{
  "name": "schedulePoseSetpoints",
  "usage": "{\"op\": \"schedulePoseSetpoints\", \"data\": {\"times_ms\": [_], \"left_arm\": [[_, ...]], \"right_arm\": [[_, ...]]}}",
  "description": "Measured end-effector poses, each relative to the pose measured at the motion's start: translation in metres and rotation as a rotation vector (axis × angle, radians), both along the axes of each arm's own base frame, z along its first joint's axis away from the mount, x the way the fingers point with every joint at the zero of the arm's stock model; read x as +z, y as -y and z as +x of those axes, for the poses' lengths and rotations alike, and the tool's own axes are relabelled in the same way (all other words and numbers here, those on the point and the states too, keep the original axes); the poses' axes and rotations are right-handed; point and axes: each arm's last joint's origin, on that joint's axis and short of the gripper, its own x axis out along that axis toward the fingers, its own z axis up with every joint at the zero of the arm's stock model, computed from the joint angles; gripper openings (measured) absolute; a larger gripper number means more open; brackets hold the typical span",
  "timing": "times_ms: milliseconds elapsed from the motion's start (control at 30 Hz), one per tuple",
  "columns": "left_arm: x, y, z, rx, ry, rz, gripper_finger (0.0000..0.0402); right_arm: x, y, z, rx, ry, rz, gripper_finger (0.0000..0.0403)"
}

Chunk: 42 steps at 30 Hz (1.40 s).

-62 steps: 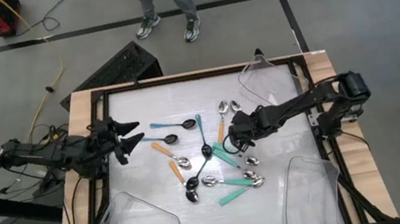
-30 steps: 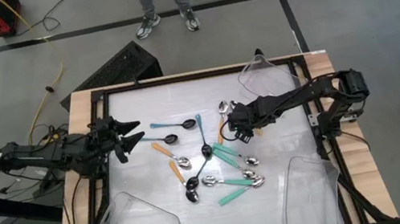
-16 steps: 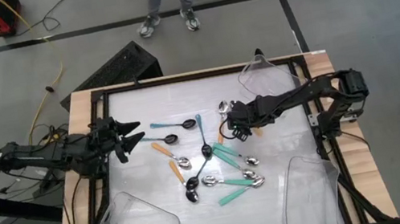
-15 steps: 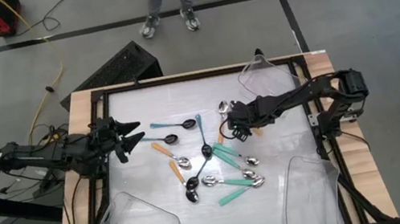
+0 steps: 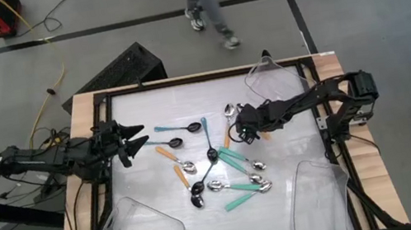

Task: Sort silverware by color (type)
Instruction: Put the yellow spoon into the top transparent bin

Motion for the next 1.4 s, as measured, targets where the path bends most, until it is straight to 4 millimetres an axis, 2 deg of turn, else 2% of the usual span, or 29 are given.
{"op": "schedulePoseSetpoints", "data": {"times_ms": [400,933,1167,1400], "left_arm": [[0.0,0.0,0.0,0.015,0.002,0.0,0.0265],[0.0,-0.001,0.0,0.022,0.012,-0.023,0.0265],[0.0,-0.001,0.0,0.022,0.012,-0.023,0.0265],[0.0,-0.001,0.0,0.022,0.012,-0.023,0.0265]], "right_arm": [[-0.022,-0.01,-0.008,0.003,0.098,-0.07,0.0315],[-0.044,-0.012,-0.026,-0.093,0.186,-0.093,0.0301],[-0.047,-0.012,-0.029,-0.124,0.198,-0.074,0.0299],[-0.047,-0.013,-0.029,-0.143,0.21,-0.054,0.0269]]}}
